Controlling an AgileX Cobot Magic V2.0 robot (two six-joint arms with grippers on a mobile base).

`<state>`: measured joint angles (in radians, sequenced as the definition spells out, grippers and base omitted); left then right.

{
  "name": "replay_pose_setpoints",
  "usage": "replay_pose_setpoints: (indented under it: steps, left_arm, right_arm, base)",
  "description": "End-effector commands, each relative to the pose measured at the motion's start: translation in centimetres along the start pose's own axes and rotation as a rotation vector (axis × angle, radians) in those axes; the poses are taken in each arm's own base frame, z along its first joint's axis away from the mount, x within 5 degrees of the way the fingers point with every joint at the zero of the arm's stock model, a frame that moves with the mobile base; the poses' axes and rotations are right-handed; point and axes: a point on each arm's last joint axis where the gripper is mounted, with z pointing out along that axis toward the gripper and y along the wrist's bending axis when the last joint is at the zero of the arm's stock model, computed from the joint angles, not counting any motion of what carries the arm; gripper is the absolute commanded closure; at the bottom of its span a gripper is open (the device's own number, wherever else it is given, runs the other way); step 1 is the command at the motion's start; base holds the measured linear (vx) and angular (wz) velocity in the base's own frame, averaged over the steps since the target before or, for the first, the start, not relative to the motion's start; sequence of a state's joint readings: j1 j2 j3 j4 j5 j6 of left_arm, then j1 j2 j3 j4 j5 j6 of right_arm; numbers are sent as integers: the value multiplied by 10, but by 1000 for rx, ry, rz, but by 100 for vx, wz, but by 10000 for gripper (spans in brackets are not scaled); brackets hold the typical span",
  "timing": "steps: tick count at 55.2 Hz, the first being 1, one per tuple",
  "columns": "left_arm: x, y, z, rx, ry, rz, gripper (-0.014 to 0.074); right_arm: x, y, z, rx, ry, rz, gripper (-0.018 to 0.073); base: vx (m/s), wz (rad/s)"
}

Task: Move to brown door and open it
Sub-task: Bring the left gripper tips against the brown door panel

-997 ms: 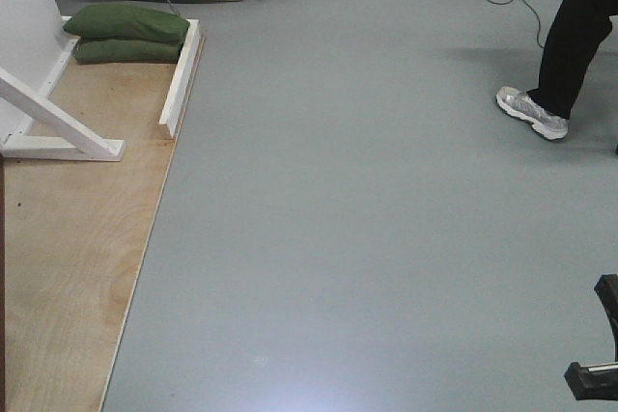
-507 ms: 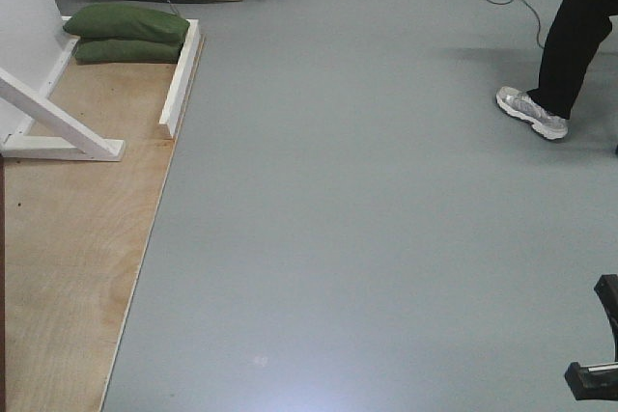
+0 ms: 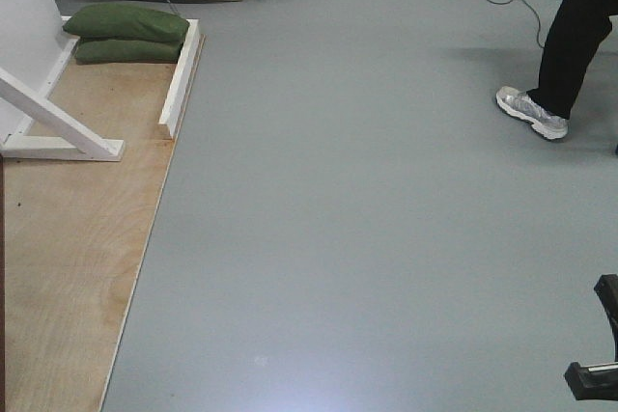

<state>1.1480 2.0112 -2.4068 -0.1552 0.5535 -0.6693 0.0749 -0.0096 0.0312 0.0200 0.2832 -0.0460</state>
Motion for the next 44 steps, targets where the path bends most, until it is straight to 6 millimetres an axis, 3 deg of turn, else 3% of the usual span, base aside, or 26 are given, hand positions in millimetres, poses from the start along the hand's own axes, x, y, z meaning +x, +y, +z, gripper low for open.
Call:
replay_pose_setpoints:
  steps: [1,12,20,32,44]
  left_arm:
    - [-16,-47,-33,162,-106,45,600]
    - [6,-67,-34,201,-53,134,600]
    - [2,-76,-45,219,-60,151,600]
    - [-18,-95,-78,279,-128,148,600]
    - [-4,-114,-86,326,-88,147,600]
  right_arm:
    - [-7,0,-1,6,-91,-12,559]
    - [-7,0,-1,6,-91,-12,559]
    - [-7,0,-1,6,-91,-12,559]
    - [-7,0,-1,6,-91,-12,559]
    - [-7,0,-1,6,-91,-12,559]
  base:
    - [0,0]
    - [0,0]
    - [0,0]
    - [0,0]
    - [0,0]
